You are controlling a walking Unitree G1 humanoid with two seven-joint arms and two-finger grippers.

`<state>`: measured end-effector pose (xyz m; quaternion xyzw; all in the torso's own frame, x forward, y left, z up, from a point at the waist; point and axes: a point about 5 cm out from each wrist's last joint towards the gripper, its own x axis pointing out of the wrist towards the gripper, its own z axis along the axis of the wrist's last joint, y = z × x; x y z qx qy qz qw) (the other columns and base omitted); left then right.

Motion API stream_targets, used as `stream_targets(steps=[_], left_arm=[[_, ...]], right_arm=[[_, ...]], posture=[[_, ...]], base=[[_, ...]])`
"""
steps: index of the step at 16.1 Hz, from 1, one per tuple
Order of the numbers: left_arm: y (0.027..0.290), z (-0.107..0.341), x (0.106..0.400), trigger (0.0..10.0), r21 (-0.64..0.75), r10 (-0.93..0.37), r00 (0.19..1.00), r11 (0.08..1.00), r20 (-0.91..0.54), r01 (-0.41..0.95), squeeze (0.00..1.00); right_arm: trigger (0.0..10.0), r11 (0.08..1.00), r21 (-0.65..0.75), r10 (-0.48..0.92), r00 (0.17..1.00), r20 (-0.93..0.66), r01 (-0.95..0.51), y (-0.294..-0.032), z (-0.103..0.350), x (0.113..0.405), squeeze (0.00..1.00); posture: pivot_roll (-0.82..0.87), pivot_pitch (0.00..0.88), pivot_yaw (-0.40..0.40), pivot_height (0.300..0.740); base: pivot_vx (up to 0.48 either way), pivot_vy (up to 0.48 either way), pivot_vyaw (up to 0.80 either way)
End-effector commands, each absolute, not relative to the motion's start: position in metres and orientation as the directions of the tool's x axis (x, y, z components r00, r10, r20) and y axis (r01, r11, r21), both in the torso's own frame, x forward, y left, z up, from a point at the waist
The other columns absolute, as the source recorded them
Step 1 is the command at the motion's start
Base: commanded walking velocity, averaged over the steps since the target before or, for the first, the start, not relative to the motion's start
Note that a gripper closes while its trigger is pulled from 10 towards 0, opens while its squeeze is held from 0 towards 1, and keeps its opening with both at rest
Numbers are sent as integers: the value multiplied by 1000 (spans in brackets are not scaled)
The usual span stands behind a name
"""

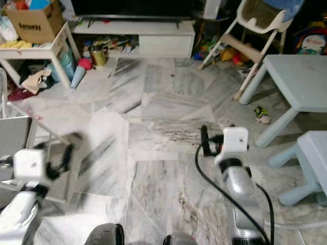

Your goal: Restocking fridge

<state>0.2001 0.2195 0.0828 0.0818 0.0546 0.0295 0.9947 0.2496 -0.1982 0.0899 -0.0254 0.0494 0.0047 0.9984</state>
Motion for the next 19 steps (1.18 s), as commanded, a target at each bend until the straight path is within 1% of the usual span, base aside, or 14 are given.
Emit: stream_targets(steps=[1,2,3,4,7,9,10,11,14,15,16,17,18,19], left_arm=[[218,86,201,10000,179,67,993,983,-96,-49,0],[217,85,201,10000,194,63,993,980,-95,-44,0],[216,86,203,10000,206,57,994,978,-90,-37,0],[216,90,213,10000,219,43,997,975,-71,-26,0],[217,107,232,10000,252,37,999,967,-17,-32,0],[213,107,238,10000,263,7,1000,965,-13,-3,0],[214,100,237,10000,264,20,999,964,-24,-13,0],[214,96,236,10000,265,32,999,964,-28,-23,0],[211,81,223,10000,224,66,995,974,-76,-48,0],[208,79,224,10000,235,62,995,971,-81,-41,0],[199,79,236,10000,261,29,998,965,-52,-15,0],[196,80,241,10000,285,27,999,959,-35,-16,0],[196,81,245,10000,289,39,999,957,-24,-31,0],[197,83,244,10000,260,50,999,965,-21,-42,0]], right_arm=[[10000,999,-40,23,995,-93,-27,-195,92,248,0],[10000,999,-38,32,995,-91,-36,-193,91,246,0],[10000,997,-51,46,996,-79,-50,-189,93,246,0],[10000,997,-55,42,998,-54,-45,-184,95,247,0],[10000,999,-48,14,1000,-24,-15,-183,101,251,0],[10000,999,-35,-9,1000,-19,8,-183,103,255,0],[10000,999,-39,11,1000,-13,-11,-180,103,255,0],[10000,999,-36,16,1000,-17,-16,-180,101,253,0],[10000,1000,-29,-9,996,-85,6,-185,87,248,0],[10000,999,-32,-23,996,-81,20,-185,90,252,0],[10000,996,-91,-5,1000,-26,3,-188,98,267,0],[10000,993,-117,-14,1000,-11,12,-191,99,272,0],[10000,993,-108,-41,999,-29,38,-197,96,277,0],[10000,995,-86,-46,998,-53,41,-201,91,274,0]], posture=[[84,113,-3,740],[81,112,5,740],[76,108,17,740],[72,102,51,740],[76,108,76,740],[57,107,66,740],[51,101,57,740],[50,95,51,740],[55,41,-12,740],[52,39,-14,740],[31,2,-7,740],[30,0,-7,740],[40,0,-13,740],[62,0,-18,740]], base=[[0,0,0],[0,0,0],[0,0,800],[0,0,800],[0,0,800],[0,0,800],[0,0,575],[0,0,0],[0,0,0],[0,0,0],[0,0,0],[0,0,0],[0,0,0],[0,0,0]])
